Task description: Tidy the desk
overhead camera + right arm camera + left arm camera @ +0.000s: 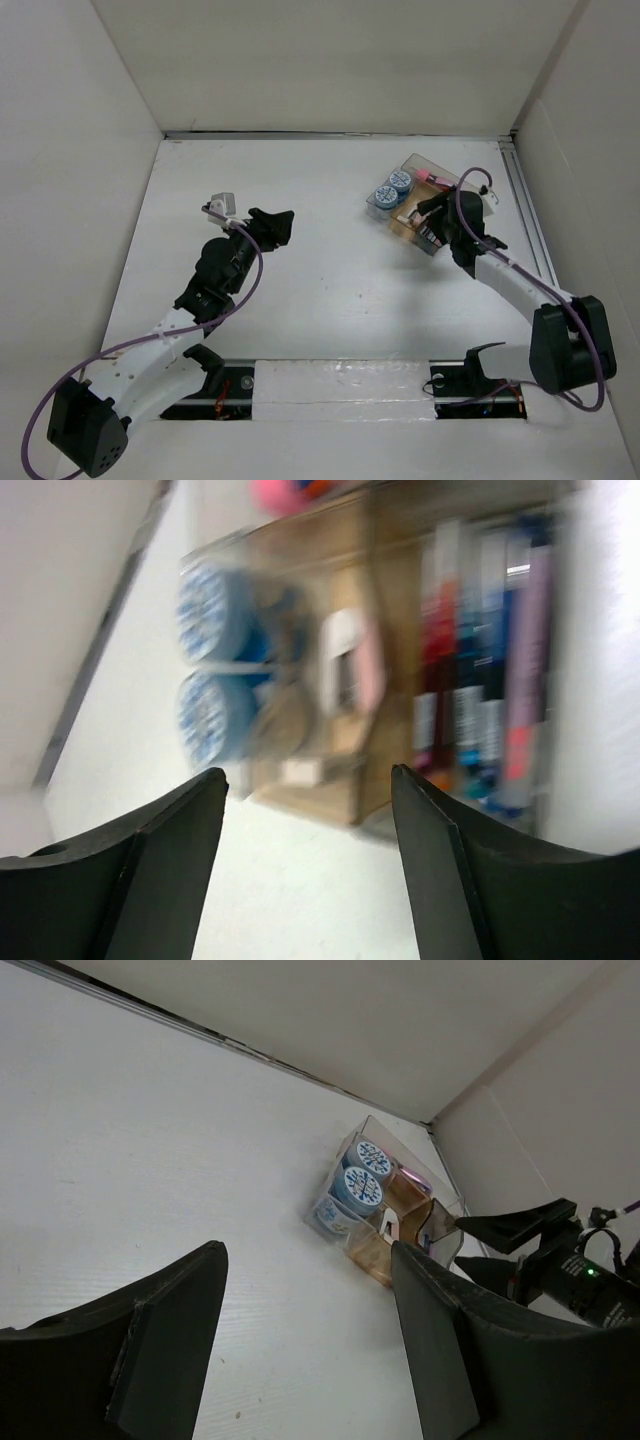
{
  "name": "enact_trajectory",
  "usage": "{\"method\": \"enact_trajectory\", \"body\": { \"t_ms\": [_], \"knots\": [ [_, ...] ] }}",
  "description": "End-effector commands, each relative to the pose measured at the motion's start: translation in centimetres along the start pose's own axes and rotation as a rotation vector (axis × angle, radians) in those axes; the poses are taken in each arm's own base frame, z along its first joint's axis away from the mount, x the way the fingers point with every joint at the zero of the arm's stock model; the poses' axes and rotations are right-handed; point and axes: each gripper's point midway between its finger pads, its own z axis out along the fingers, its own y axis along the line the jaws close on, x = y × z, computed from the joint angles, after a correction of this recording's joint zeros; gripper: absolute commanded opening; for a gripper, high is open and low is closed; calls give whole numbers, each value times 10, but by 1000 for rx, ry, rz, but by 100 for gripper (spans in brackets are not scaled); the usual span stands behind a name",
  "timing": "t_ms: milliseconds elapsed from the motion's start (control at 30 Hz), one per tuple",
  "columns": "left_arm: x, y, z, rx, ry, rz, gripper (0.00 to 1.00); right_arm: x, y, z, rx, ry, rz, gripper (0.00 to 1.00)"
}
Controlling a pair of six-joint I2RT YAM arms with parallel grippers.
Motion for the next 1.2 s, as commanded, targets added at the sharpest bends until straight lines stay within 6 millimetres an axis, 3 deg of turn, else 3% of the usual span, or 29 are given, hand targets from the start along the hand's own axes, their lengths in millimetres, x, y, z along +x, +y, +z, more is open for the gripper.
{"method": "enact_trajectory", "body": {
  "t_ms": [0, 33, 67, 100, 133, 167, 200, 233, 267, 400, 567, 667, 867, 1167],
  "knots": [
    [-9, -6, -1, 30, -43, -12, 63, 5, 80, -38, -280, -11, -81, 72],
    [-9, -5, -1, 21, -48, -12, 63, 15, 92, -46, -329, 6, -113, 61],
    [-11, -3, -1, 10, -53, -14, 63, 40, 111, -61, -401, 51, -160, 52],
    [-10, -2, -1, 5, -49, -14, 63, 46, 127, -71, -456, 48, -202, 44],
    [-14, -4, -3, 9, -59, -17, 63, 56, 136, -79, -482, 62, -228, 25],
    [-13, -2, -4, 7, -64, -19, 63, 78, 147, -92, -520, 97, -258, 17],
    [-17, -3, -7, 16, -83, -26, 62, 87, 157, -99, -547, 106, -286, 2],
    [-18, -2, -8, 13, -91, -29, 62, 98, 163, -106, -573, 124, -307, 0],
    [-19, 3, -9, -10, -103, -40, 62, 108, 171, -113, -605, 133, -324, 0],
    [-26, 9, -16, -28, -147, -64, 62, 178, 188, -151, -753, 241, -465, 0],
    [-31, 13, -23, -34, -186, -84, 62, 249, 176, -159, -787, 384, -537, 0],
    [-32, 15, -24, -40, -198, -85, 62, 275, 163, -160, -783, 448, -550, 0],
    [-29, 20, -24, -37, -212, -79, 61, 293, 146, -160, -760, 482, -588, 0],
    [-26, 20, -27, -30, -201, -60, 60, 291, 133, -167, -787, 485, -572, 2]
  ]
}}
